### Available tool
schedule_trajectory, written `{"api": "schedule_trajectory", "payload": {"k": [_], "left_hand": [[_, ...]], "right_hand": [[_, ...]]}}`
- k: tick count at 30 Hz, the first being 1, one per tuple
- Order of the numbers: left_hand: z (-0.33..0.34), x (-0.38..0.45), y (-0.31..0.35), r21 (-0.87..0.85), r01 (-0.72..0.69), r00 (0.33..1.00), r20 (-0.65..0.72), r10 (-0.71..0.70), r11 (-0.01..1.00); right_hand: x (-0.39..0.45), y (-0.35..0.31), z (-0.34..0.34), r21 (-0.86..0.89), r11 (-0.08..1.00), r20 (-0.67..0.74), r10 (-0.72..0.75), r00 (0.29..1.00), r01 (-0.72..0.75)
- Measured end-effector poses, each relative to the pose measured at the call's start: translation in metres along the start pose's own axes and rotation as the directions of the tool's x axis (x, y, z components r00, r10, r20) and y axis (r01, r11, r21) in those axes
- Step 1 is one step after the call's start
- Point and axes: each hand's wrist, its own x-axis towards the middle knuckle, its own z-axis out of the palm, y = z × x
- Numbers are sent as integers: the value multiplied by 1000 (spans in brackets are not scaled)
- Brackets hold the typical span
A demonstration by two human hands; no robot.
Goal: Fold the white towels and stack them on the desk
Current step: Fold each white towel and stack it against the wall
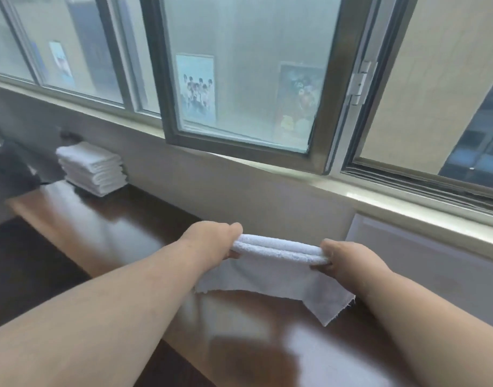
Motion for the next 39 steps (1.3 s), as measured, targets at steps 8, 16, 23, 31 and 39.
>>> {"api": "schedule_trajectory", "payload": {"k": [8, 16, 23, 31, 39], "left_hand": [[-33, -120, -87, 14, 286, 953, 99, -286, 958], [-64, -234, -183, -97, 499, 864, 125, -487, 861], [-58, -319, -314, -12, 580, 813, 71, -578, 814], [-33, -371, -473, 302, 578, 762, 132, -634, 758], [22, -347, -569, 300, 573, 763, 145, -630, 763]], "right_hand": [[43, -125, -40, -94, 932, -44, -354, 934, 349], [83, -287, -68, -12, 806, -73, -591, 803, 592], [130, -455, -68, 35, 739, -108, -667, 738, 673], [183, -622, -47, 117, 722, -118, -672, 731, 682], [273, -691, -10, 149, 719, -85, -675, 733, 679]]}}
